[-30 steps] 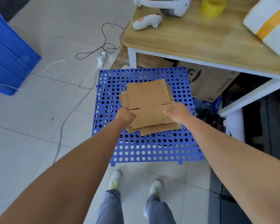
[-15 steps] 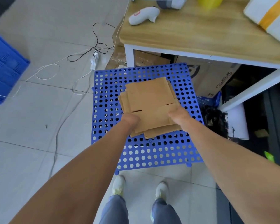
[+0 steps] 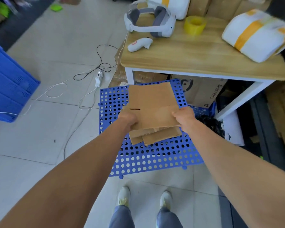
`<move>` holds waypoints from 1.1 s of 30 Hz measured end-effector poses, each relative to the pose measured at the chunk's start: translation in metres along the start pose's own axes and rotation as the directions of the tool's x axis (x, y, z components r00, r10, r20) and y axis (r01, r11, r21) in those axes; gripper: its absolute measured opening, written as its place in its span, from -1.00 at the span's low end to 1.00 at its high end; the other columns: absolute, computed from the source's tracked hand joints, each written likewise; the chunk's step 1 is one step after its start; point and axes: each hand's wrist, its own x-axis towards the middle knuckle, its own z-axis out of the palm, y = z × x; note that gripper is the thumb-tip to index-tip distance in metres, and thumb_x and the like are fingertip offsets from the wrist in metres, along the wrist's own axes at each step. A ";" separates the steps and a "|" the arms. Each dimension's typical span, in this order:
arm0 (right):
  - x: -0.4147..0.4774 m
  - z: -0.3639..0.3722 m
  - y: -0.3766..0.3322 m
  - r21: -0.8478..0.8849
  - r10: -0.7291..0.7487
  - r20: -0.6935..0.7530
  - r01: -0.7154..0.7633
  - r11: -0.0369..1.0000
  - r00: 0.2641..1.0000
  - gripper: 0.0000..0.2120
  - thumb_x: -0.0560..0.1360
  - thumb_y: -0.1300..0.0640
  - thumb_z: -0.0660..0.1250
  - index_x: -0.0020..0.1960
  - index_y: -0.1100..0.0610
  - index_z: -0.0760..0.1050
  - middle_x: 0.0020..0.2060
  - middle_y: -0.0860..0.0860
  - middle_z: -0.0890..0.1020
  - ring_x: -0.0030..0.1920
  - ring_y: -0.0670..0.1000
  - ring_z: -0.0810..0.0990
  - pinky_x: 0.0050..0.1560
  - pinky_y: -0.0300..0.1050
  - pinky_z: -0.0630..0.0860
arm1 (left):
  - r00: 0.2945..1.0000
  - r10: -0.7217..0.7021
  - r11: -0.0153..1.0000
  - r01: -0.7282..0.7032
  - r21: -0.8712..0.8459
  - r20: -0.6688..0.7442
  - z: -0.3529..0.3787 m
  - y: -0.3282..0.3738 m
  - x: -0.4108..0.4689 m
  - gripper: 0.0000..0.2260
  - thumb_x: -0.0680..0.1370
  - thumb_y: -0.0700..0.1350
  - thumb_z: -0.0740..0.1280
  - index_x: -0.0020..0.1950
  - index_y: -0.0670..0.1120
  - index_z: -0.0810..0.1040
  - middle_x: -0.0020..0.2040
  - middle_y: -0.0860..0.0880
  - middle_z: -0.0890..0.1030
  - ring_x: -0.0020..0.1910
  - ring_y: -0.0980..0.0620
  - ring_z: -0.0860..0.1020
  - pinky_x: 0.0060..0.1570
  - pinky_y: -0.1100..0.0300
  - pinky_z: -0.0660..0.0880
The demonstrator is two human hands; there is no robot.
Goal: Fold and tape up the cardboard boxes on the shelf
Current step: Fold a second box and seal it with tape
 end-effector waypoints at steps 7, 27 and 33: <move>-0.039 -0.084 -0.027 0.020 -0.058 -0.148 0.062 0.998 0.987 -0.70 0.48 0.25 0.36 0.18 0.34 0.51 0.10 0.25 0.60 0.06 0.20 0.59 0.06 0.10 0.57 | 0.964 0.207 0.974 -0.220 0.062 0.168 0.004 0.065 -0.065 -0.51 0.50 -0.36 0.36 0.40 -0.26 0.31 0.34 -0.21 0.44 0.29 -0.21 0.44 0.26 -0.10 0.42; -0.257 -0.318 0.171 0.526 0.419 -0.645 -0.026 0.850 0.639 -0.63 0.51 0.17 0.28 0.27 0.30 0.42 0.11 0.23 0.57 0.06 0.20 0.57 0.00 0.04 0.53 | 0.236 0.439 0.145 -0.971 0.190 0.867 0.230 0.056 -0.306 -0.78 0.50 -0.29 0.38 0.12 -0.12 0.54 0.06 -0.02 0.52 0.05 -0.02 0.48 -0.01 0.17 0.40; -0.343 -0.387 0.275 0.606 0.530 -0.709 0.019 0.795 0.465 -0.69 0.53 0.08 0.27 0.18 0.24 0.36 -0.17 0.08 0.44 -0.33 -0.01 0.36 -0.43 -0.15 0.29 | 0.006 0.263 0.026 -1.000 -0.001 0.965 0.311 -0.015 -0.416 -0.82 0.46 -0.33 0.40 -0.16 -0.06 0.52 -0.10 -0.03 0.57 -0.08 -0.03 0.52 -0.18 0.18 0.42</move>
